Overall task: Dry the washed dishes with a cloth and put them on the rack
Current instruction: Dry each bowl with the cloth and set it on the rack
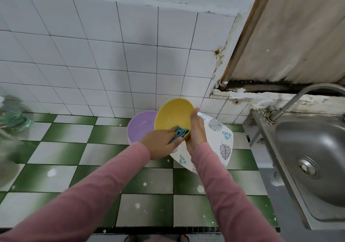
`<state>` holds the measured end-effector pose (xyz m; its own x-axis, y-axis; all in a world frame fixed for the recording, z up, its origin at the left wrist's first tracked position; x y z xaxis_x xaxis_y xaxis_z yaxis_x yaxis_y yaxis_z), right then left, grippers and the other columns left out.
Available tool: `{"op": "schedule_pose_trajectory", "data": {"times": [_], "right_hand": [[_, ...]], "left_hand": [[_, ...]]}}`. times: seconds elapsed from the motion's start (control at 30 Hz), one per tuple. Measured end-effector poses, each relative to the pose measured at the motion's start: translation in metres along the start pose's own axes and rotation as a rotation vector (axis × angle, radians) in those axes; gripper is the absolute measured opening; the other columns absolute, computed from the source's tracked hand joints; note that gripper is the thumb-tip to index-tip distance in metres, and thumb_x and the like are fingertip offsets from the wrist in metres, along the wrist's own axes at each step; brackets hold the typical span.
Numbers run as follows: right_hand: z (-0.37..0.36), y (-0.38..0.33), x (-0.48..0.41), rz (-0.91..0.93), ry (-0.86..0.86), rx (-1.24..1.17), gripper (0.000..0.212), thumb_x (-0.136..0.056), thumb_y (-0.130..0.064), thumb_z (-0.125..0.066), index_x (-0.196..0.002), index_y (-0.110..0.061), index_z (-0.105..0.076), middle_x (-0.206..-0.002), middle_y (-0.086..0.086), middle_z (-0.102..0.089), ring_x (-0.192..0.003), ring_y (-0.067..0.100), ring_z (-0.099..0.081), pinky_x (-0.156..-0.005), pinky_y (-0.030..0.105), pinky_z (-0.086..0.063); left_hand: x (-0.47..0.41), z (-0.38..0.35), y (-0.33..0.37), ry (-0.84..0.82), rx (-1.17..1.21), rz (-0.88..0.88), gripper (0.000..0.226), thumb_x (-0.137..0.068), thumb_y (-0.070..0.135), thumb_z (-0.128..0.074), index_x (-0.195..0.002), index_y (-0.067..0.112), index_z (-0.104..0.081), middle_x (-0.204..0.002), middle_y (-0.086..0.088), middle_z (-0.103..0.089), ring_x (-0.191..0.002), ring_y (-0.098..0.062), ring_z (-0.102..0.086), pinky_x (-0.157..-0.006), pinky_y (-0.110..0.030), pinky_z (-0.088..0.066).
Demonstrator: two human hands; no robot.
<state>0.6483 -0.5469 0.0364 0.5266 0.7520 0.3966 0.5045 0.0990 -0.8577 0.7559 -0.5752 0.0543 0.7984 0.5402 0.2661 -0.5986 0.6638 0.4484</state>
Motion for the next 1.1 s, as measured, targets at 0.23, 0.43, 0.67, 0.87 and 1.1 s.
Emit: {"op": "schedule_pose_trajectory", "data": {"times": [0.23,0.43,0.67,0.87,1.1], "right_hand": [[-0.007,0.015,0.004,-0.022,-0.05,-0.03,0.085,-0.064,-0.076,-0.059,-0.134,-0.029,-0.051,-0.131,0.004,-0.061,-0.115,0.022,-0.061,-0.102,0.049,-0.048],[-0.022,0.03,0.012,-0.083,-0.115,-0.113,0.1,-0.058,-0.085,-0.066,-0.141,-0.031,-0.05,-0.136,-0.006,-0.061,-0.126,0.016,-0.056,-0.109,0.043,-0.041],[-0.012,0.034,0.018,-0.034,-0.126,-0.248,0.083,-0.076,-0.067,-0.056,-0.142,-0.017,-0.049,-0.132,0.015,-0.063,-0.12,0.033,-0.062,-0.102,0.055,-0.049],[0.003,0.035,0.023,0.006,0.006,-0.299,0.068,-0.076,-0.066,-0.054,-0.128,-0.023,-0.056,-0.127,0.015,-0.065,-0.114,0.035,-0.064,-0.098,0.06,-0.049],[0.014,0.034,0.025,0.027,0.035,-0.204,0.075,-0.067,-0.069,-0.058,-0.131,-0.029,-0.055,-0.137,0.004,-0.059,-0.119,0.029,-0.06,-0.101,0.054,-0.05]], "left_hand": [[-0.006,-0.016,0.013,0.022,0.861,0.166,0.062,-0.094,0.067,-0.026,-0.143,0.032,-0.041,-0.142,0.0,-0.051,-0.134,-0.021,-0.045,-0.116,-0.037,-0.031],[-0.016,-0.002,0.02,0.215,0.739,0.107,0.061,-0.104,0.048,-0.024,-0.146,0.044,0.02,-0.165,-0.001,0.011,-0.152,-0.017,0.005,-0.123,-0.034,-0.003],[-0.012,0.003,-0.028,0.117,-0.535,0.205,0.064,-0.1,0.042,-0.01,-0.154,0.022,0.017,-0.16,0.003,0.025,-0.148,-0.02,0.024,-0.12,-0.047,0.015],[-0.004,-0.006,-0.026,-0.141,-0.438,0.201,0.062,-0.101,0.043,-0.014,-0.157,0.022,0.001,-0.165,0.003,0.012,-0.152,-0.017,0.008,-0.123,-0.043,-0.003],[0.018,-0.021,0.006,-0.341,-0.178,0.076,0.066,-0.099,0.061,-0.004,-0.154,0.032,-0.026,-0.155,-0.003,-0.038,-0.148,-0.017,-0.023,-0.119,-0.048,0.017]]}}
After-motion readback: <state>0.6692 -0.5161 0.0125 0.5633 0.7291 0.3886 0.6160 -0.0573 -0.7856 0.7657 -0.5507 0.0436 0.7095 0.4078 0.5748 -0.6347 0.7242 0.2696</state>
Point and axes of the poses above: each hand's wrist, its own x-axis away from the middle knuckle, its own z-axis out of the back of the hand, y = z × x, the point moved 8 cm from there along -x, towards the middle knuckle
